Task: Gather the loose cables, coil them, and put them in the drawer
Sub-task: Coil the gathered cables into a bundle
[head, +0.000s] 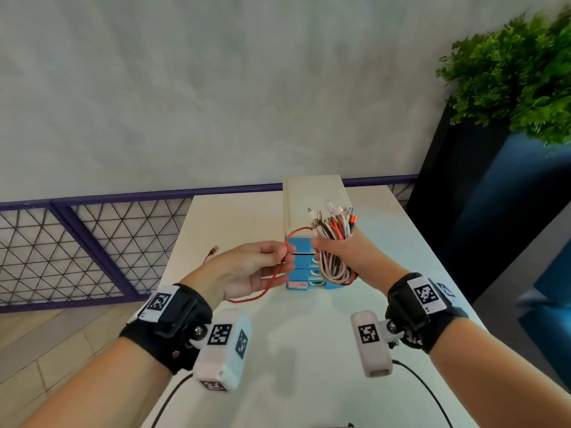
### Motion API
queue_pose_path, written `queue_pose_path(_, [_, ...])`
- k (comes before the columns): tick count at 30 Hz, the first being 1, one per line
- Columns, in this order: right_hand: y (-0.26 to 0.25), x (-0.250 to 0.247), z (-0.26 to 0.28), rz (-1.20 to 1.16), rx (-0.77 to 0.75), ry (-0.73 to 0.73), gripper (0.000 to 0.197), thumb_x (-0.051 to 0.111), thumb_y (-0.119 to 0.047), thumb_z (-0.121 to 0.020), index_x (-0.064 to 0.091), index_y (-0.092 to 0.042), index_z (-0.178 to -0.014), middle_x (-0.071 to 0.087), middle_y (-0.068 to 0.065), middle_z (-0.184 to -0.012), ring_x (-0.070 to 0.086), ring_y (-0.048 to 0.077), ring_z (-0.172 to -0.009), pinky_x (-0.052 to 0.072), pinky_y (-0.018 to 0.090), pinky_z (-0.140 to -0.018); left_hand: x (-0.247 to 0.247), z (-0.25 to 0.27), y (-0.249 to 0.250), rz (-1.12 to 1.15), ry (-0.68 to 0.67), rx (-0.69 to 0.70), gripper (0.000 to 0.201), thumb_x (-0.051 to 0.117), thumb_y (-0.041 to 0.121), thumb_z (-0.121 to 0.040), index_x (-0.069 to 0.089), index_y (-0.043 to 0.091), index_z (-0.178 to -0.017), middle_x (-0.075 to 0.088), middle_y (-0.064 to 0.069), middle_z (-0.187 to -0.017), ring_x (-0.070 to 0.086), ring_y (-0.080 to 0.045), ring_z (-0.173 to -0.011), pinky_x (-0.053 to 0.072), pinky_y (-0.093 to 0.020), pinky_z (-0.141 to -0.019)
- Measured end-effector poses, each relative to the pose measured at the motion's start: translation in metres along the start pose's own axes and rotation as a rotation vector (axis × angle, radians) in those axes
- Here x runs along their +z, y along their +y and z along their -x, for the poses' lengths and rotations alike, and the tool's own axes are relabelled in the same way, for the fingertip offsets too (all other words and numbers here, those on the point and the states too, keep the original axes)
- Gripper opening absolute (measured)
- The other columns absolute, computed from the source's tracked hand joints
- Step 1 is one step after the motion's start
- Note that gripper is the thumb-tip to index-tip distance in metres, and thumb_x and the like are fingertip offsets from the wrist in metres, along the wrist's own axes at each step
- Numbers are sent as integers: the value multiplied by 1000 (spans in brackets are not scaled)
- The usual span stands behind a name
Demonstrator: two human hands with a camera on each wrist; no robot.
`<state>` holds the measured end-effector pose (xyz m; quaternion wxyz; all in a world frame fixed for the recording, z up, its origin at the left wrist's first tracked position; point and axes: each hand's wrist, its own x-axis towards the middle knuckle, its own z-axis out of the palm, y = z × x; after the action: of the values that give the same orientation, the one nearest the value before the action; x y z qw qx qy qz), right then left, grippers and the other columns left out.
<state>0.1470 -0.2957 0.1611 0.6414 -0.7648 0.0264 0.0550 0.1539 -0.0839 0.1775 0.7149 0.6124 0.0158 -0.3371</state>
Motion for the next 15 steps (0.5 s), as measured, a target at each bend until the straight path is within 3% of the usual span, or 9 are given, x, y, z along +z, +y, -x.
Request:
queue_pose_path(4, [5,19,3,-86,9,20,40,68,-49,-82,61,-18,-107,73,1,-94,72,14,-90,54,43,-93,20,-2,4,-20,65,116,8,65,6,-84,68,14,-83,68,1,-64,65,-4,-56,53,-15,-53])
queue_pose_path(8, [8,32,6,-251,11,-7,62,65,-65,-73,62,-18,-113,73,5,-104,70,17,-100,51,41,-97,30,-4,2,-160,127,209,9,72,6,-80,73,13,-83,71,3,-70,64,-4,-60,48,-15,-52])
queue_pose_path(12, [10,39,8,-406,27,-89,57,74,-50,-76,63,-7,-111,69,15,-105,67,28,-104,52,42,-95,35,-2,0,-311,205,300,8,72,5,-79,74,10,-85,68,-3,-72,62,-4,-58,46,-15,-51])
queue_pose_path(15, [13,40,10,-453,38,-95,52,78,-33,-75,64,1,-112,67,20,-98,66,34,-95,53,42,-82,37,-1,0,-411,232,343,12,72,3,-78,72,15,-81,67,-2,-70,61,-6,-61,46,-15,-50])
